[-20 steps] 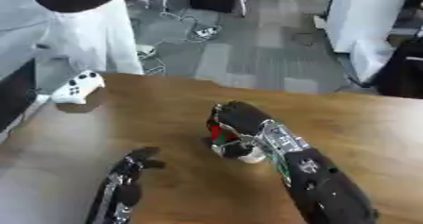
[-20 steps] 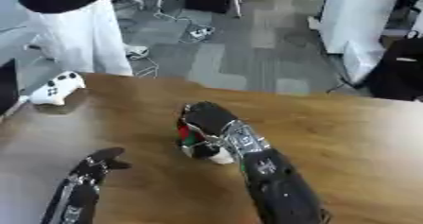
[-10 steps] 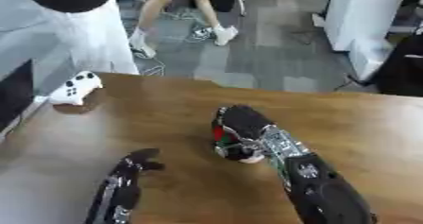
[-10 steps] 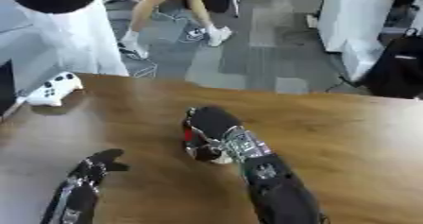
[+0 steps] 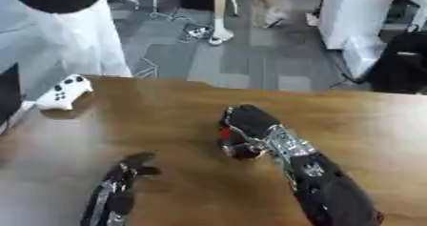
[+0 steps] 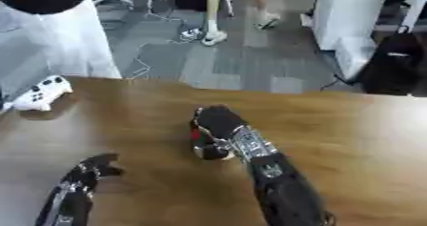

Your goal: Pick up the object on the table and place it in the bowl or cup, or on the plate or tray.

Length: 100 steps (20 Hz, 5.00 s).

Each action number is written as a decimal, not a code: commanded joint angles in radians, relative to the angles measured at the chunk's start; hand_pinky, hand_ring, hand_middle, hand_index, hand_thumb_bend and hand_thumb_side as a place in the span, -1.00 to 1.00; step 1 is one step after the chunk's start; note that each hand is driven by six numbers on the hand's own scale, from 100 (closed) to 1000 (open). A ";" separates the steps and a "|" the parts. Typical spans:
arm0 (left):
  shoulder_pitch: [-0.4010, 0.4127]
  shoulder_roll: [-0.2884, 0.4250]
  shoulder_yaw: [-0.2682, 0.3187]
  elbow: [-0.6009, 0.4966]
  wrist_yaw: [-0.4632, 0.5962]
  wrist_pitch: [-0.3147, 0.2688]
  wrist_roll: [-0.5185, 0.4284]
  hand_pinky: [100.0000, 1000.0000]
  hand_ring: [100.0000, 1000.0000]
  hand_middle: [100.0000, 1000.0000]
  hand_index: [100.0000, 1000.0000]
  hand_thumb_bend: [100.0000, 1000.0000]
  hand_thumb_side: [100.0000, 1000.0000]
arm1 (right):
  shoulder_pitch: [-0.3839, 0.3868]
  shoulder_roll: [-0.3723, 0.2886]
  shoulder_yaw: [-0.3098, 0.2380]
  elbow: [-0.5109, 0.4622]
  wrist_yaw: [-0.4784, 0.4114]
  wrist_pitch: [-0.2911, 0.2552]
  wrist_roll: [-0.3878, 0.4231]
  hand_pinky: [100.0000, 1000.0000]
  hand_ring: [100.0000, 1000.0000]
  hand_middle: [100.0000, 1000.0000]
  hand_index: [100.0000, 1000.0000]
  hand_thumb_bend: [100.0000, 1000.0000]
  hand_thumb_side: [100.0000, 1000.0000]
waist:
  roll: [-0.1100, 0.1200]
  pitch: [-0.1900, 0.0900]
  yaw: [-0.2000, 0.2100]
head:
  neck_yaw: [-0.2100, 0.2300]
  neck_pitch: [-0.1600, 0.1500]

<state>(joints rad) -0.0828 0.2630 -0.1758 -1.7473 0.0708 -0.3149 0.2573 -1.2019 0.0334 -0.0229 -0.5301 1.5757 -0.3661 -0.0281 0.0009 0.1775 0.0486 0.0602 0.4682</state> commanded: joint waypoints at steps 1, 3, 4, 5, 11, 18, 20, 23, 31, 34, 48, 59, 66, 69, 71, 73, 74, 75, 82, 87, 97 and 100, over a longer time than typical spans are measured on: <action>-0.003 0.003 0.000 -0.023 -0.001 -0.002 -0.003 1.00 0.20 0.36 0.46 0.56 0.59 | -0.026 -0.032 -0.009 -0.006 -0.014 0.013 -0.001 -0.23 -0.65 -0.66 -0.24 -0.67 -0.71 | 0.006 -0.013 -0.002 | -0.013 -0.013; -0.003 0.003 0.000 -0.023 -0.002 -0.002 -0.003 1.00 0.20 0.36 0.46 0.56 0.59 | -0.025 -0.035 -0.011 -0.005 -0.016 0.018 -0.001 -0.23 -0.65 -0.66 -0.24 -0.67 -0.76 | 0.007 -0.013 -0.004 | -0.014 -0.014; -0.002 0.002 0.000 -0.023 -0.001 -0.003 -0.004 1.00 0.20 0.36 0.46 0.56 0.59 | -0.024 -0.035 -0.012 -0.005 -0.016 0.020 -0.001 -0.23 -0.65 -0.66 -0.24 -0.67 -0.71 | 0.008 -0.012 -0.004 | -0.014 -0.015; -0.002 0.002 0.000 -0.023 -0.002 -0.003 -0.004 1.00 0.20 0.36 0.46 0.56 0.59 | -0.023 -0.036 -0.013 -0.005 -0.017 0.022 -0.001 -0.23 -0.65 -0.66 -0.24 -0.67 -0.71 | 0.008 -0.012 -0.005 | -0.014 -0.016; 0.000 0.003 0.000 -0.022 -0.005 -0.003 -0.004 1.00 0.20 0.36 0.46 0.55 0.59 | -0.028 -0.035 -0.016 -0.006 -0.025 0.023 0.000 -0.23 -0.65 -0.66 -0.24 -0.66 -0.70 | 0.007 -0.012 -0.005 | -0.003 -0.015; 0.004 0.008 -0.002 -0.017 -0.004 -0.004 -0.007 1.00 0.20 0.36 0.46 0.55 0.59 | -0.080 -0.037 -0.018 -0.029 -0.056 0.034 0.012 -0.20 -0.68 -0.66 -0.24 -0.65 -0.69 | -0.003 -0.021 -0.008 | 0.000 -0.017; 0.005 0.009 -0.002 -0.015 -0.005 -0.004 -0.007 1.00 0.20 0.36 0.46 0.55 0.59 | -0.092 -0.039 -0.017 -0.026 -0.055 0.035 0.016 -0.20 -0.68 -0.66 -0.24 -0.64 -0.69 | -0.007 -0.024 -0.010 | 0.000 -0.019; 0.006 0.010 -0.001 -0.012 -0.006 -0.004 -0.006 1.00 0.20 0.36 0.46 0.55 0.59 | -0.103 -0.043 -0.017 -0.021 -0.053 0.037 0.018 -0.20 -0.69 -0.66 -0.24 -0.65 -0.69 | -0.010 -0.026 -0.012 | 0.000 -0.026; 0.003 0.009 -0.003 -0.016 -0.006 -0.006 -0.007 1.00 0.20 0.36 0.46 0.55 0.59 | -0.108 -0.053 -0.027 -0.010 -0.036 0.058 0.016 -0.19 -0.69 -0.66 -0.25 -0.66 -0.69 | -0.009 -0.019 -0.005 | -0.026 -0.049; 0.003 0.009 -0.003 -0.018 -0.006 -0.006 -0.007 1.00 0.20 0.36 0.46 0.56 0.59 | -0.107 -0.059 -0.037 -0.008 -0.025 0.074 0.014 -0.20 -0.68 -0.66 -0.25 -0.66 -0.69 | -0.007 -0.013 -0.001 | -0.043 -0.060; 0.003 0.000 -0.004 -0.022 -0.010 -0.010 -0.008 1.00 0.19 0.34 0.46 0.55 0.59 | -0.108 -0.072 -0.053 -0.007 -0.004 0.101 0.011 -0.19 -0.68 -0.66 -0.25 -0.68 -0.70 | 0.001 0.018 0.004 | -0.086 -0.081; 0.005 -0.005 -0.003 -0.022 -0.016 -0.014 -0.008 1.00 0.18 0.34 0.46 0.55 0.59 | -0.109 -0.076 -0.057 -0.010 0.011 0.108 0.004 -0.12 -0.46 -0.54 -0.16 -0.69 -0.66 | 0.003 0.027 0.005 | -0.101 -0.097; 0.006 -0.007 -0.004 -0.021 -0.016 -0.016 -0.010 1.00 0.18 0.34 0.46 0.55 0.59 | -0.114 -0.085 -0.060 -0.014 0.026 0.109 -0.010 0.21 0.23 0.09 0.26 -0.58 -0.43 | 0.005 0.033 0.003 | -0.113 -0.109; 0.005 -0.008 -0.004 -0.021 -0.016 -0.017 -0.012 1.00 0.18 0.34 0.46 0.55 0.59 | -0.115 -0.086 -0.061 -0.020 0.034 0.103 -0.021 0.35 0.50 0.40 0.44 -0.54 -0.26 | 0.005 0.035 0.002 | -0.114 -0.110; 0.005 -0.008 -0.005 -0.021 -0.016 -0.017 -0.013 1.00 0.18 0.34 0.46 0.55 0.59 | -0.115 -0.086 -0.062 -0.022 0.035 0.098 -0.028 0.40 0.58 0.46 0.49 -0.49 -0.14 | 0.006 0.035 0.002 | -0.114 -0.110; 0.005 -0.008 -0.005 -0.020 -0.015 -0.017 -0.014 1.00 0.17 0.33 0.46 0.55 0.59 | -0.114 -0.086 -0.063 -0.021 0.035 0.092 -0.031 0.48 0.67 0.51 0.56 -0.41 0.05 | 0.006 0.035 0.003 | -0.113 -0.110; 0.004 -0.008 -0.005 -0.020 -0.015 -0.017 -0.014 1.00 0.17 0.33 0.46 0.55 0.59 | -0.114 -0.087 -0.063 -0.021 0.034 0.089 -0.032 0.50 0.69 0.53 0.57 -0.39 0.09 | 0.006 0.034 0.003 | -0.113 -0.111; 0.004 -0.008 -0.005 -0.020 -0.015 -0.017 -0.015 1.00 0.17 0.33 0.46 0.55 0.59 | -0.114 -0.087 -0.063 -0.021 0.033 0.087 -0.032 0.52 0.72 0.56 0.59 -0.37 0.14 | 0.007 0.034 0.003 | -0.113 -0.111; 0.007 -0.008 -0.005 -0.019 -0.015 -0.017 -0.016 1.00 0.17 0.33 0.45 0.55 0.59 | -0.115 -0.089 -0.066 -0.023 0.024 0.068 -0.036 0.58 0.77 0.66 0.62 -0.32 0.34 | 0.009 0.032 0.000 | -0.113 -0.109; 0.010 -0.007 -0.003 -0.018 -0.014 -0.017 -0.015 1.00 0.17 0.32 0.45 0.55 0.59 | -0.117 -0.089 -0.067 -0.028 0.019 0.063 -0.041 0.46 0.44 0.39 0.47 -0.36 0.25 | 0.009 0.028 -0.005 | -0.100 -0.098; 0.017 -0.003 0.000 -0.003 -0.011 -0.012 -0.007 1.00 0.18 0.32 0.44 0.55 0.59 | -0.137 -0.095 -0.013 -0.029 -0.095 0.015 -0.109 -0.08 -0.62 -0.78 -0.11 -0.66 -0.38 | -0.008 -0.018 -0.031 | -0.063 -0.080; 0.017 -0.001 0.003 0.010 -0.009 -0.010 -0.003 1.00 0.18 0.32 0.44 0.55 0.59 | -0.116 -0.097 0.002 -0.022 -0.214 -0.006 -0.107 -0.03 -0.53 -0.77 -0.06 -0.67 -0.36 | -0.016 -0.045 -0.033 | -0.031 -0.084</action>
<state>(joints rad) -0.0607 0.2539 -0.1809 -1.7275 0.0649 -0.3243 0.2493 -1.3013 -0.0450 -0.0271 -0.5426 1.4020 -0.3632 -0.1319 -0.0190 0.1449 0.0165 0.0120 0.3902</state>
